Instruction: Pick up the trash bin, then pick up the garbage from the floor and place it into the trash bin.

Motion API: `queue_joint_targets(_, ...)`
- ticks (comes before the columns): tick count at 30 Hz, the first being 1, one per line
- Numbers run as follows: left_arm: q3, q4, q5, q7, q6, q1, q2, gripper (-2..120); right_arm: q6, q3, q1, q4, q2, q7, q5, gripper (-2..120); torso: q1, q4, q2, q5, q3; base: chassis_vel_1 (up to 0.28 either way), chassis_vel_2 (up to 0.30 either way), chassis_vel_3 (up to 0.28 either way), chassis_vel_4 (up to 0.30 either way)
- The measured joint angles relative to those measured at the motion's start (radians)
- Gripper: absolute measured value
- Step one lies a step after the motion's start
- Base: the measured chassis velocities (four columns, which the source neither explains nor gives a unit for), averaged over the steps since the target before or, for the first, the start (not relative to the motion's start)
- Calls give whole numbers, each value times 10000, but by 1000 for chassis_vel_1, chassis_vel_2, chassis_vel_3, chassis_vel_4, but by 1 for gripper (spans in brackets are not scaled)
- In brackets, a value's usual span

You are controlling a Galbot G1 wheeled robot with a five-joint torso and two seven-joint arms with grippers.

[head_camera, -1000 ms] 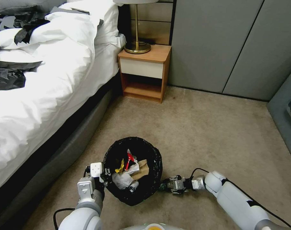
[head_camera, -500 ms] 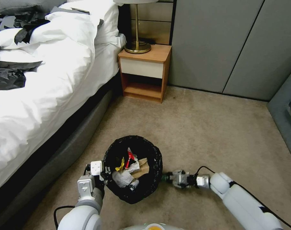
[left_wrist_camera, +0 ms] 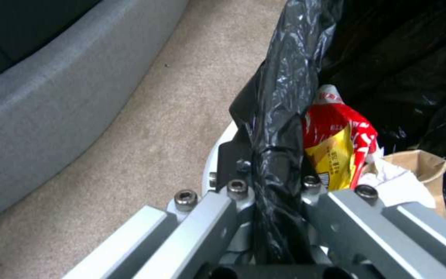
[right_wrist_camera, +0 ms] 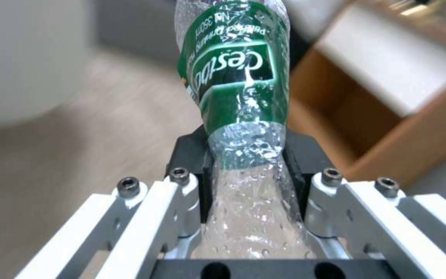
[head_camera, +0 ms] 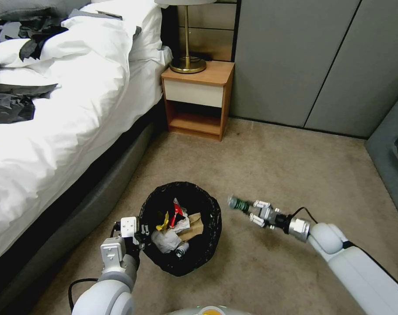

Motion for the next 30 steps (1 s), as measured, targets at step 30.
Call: queue_joint_targets(30,285,-46,240,-13,-37,101,-280,0,-2793,-4889,-751,6006,99,4335,2494,22,0,2,0,-1,0,0,0,0,0)
